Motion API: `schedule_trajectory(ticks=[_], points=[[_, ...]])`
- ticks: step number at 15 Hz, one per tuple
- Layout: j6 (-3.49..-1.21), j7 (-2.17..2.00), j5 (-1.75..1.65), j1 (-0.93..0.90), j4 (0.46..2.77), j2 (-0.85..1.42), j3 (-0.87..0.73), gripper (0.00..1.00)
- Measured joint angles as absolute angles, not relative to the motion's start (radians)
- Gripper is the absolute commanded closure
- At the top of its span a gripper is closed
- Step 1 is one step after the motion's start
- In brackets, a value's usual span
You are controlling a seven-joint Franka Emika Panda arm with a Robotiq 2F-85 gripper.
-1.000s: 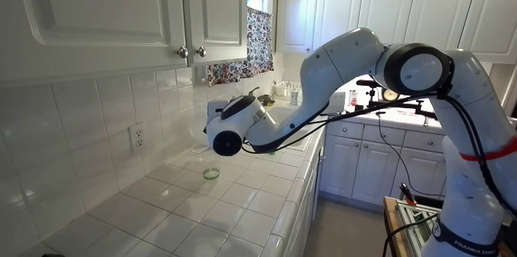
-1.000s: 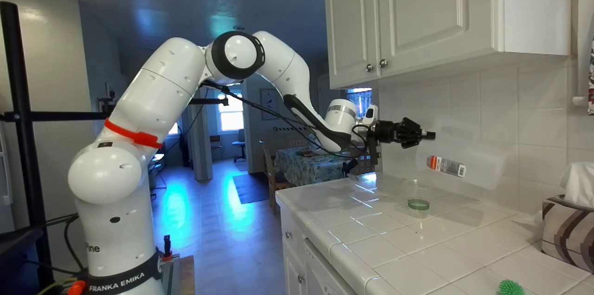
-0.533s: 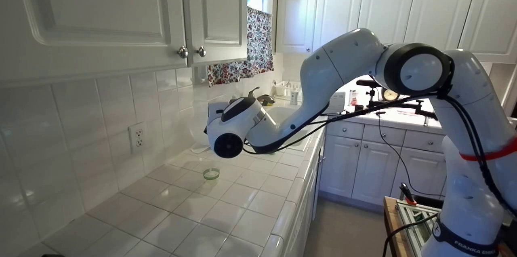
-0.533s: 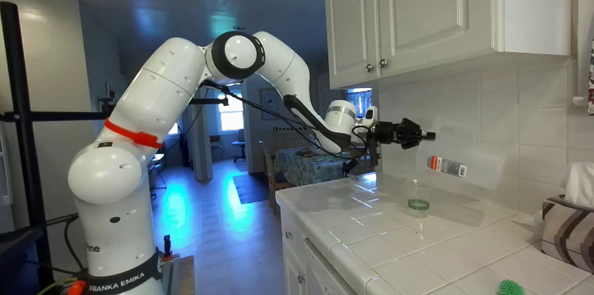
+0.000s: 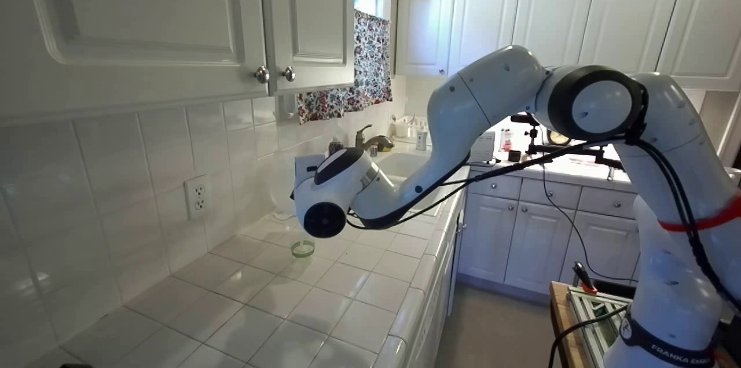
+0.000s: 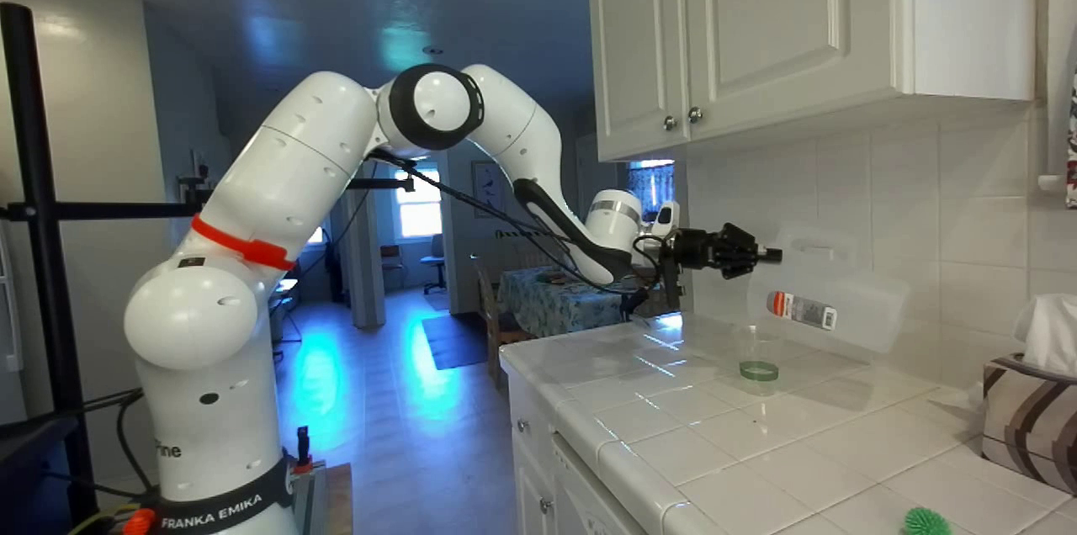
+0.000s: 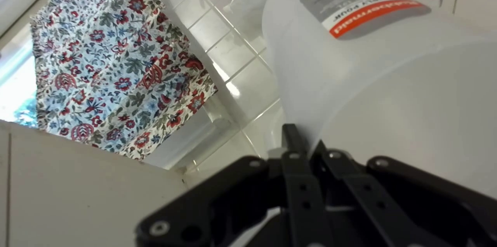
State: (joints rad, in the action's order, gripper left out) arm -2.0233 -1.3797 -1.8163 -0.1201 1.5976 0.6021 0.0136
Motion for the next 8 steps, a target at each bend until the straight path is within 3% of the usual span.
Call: schedule_trajectory(ticks=[8], points=[[-1.976, -1.381, -1.835, -0.131, 1.598, 0.613, 0.018, 0.99]])
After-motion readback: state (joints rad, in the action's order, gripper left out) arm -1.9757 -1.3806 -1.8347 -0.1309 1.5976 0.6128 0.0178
